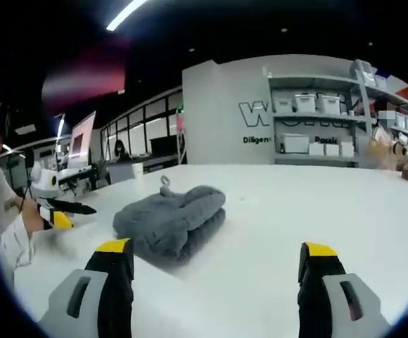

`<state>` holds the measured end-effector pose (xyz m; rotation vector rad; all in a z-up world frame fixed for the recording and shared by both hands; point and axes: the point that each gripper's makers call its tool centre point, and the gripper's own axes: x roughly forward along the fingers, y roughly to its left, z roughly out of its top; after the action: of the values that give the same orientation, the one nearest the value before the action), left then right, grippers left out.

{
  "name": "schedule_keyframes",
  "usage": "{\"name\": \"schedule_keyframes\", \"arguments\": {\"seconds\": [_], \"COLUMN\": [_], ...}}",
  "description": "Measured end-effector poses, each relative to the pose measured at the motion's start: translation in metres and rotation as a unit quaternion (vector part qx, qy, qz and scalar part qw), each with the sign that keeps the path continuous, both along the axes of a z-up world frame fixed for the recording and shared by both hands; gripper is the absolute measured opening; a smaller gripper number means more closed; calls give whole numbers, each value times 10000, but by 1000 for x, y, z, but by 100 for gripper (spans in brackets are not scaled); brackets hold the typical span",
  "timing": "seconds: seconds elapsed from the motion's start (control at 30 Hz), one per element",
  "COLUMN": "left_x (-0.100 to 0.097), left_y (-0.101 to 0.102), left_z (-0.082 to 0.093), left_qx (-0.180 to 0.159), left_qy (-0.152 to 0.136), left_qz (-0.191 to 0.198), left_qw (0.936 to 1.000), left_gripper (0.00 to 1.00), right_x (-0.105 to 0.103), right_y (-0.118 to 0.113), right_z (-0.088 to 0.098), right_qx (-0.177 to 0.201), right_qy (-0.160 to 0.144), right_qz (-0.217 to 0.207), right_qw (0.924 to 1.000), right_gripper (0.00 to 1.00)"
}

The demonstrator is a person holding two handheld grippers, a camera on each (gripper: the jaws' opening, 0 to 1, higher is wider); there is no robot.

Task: Open the folded towel by lifting each exposed corner and separating the folded layers until the towel lies flat within the target outline without major curled edges

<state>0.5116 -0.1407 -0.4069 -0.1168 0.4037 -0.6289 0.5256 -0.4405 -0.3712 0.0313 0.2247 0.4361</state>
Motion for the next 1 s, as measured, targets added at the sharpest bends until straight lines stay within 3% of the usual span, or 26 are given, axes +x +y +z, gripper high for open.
{"name": "schedule_keyframes", "arguments": {"seconds": [0.27, 0.6, 0.87, 1.0], "left_x": [1, 2, 2, 2], "left_y": [4, 5, 9, 11], "left_z": [-1, 2, 3, 4], "left_qx": [-20, -34, -106, -113], "left_qy": [26, -19, -12, -23], "left_qz": [56, 73, 132, 154], "left_qw": [10000, 10000, 9999, 9998], "left_gripper": [99, 99, 99, 99], "right_x": [15, 43, 77, 99], "right_y": [-7, 11, 39, 47], "right_z": [17, 54, 69, 67], "right_qx": [-281, -613, -400, -604], "right_qy": [-193, -322, -176, 59], "right_qz": [-19, 254, 551, 617], "right_qw": [9994, 9973, 9975, 9963], "right_gripper": [94, 84, 68, 62]}}
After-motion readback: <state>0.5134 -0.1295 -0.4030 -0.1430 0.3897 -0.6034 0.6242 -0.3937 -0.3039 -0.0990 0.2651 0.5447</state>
